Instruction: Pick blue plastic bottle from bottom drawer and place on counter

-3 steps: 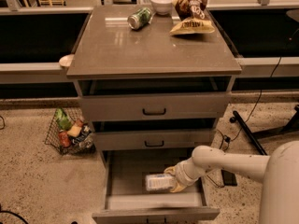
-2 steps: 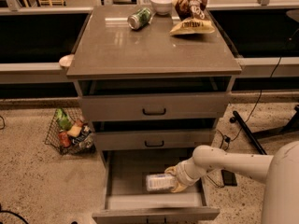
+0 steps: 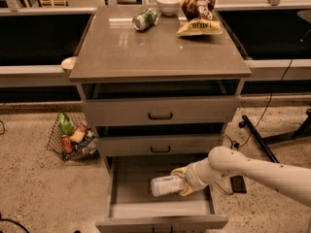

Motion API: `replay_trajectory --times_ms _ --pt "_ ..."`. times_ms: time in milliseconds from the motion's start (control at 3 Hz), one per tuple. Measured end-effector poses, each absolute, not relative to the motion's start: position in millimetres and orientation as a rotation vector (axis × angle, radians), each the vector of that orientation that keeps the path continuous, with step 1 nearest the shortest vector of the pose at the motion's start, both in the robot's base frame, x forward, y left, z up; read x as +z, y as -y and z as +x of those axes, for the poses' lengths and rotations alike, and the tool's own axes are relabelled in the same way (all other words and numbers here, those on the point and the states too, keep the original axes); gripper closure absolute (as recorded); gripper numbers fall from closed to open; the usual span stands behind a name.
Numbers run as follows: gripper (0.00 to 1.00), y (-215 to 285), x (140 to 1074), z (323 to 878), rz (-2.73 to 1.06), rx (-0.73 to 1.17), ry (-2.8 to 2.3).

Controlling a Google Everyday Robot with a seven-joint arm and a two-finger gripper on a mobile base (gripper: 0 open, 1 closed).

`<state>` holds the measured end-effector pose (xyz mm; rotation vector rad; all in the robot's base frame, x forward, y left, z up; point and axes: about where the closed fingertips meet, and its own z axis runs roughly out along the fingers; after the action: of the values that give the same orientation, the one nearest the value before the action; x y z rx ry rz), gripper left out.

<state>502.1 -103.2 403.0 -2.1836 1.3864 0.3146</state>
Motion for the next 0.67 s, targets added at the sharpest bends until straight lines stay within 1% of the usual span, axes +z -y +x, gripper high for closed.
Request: replay_trajectory --times_ms 333,667 --pt "1.0 108.5 455.2 494.4 -2.196 0.256 -1.232" --pt "1.0 108.7 460.3 493.5 -2.203 0.242 -1.199"
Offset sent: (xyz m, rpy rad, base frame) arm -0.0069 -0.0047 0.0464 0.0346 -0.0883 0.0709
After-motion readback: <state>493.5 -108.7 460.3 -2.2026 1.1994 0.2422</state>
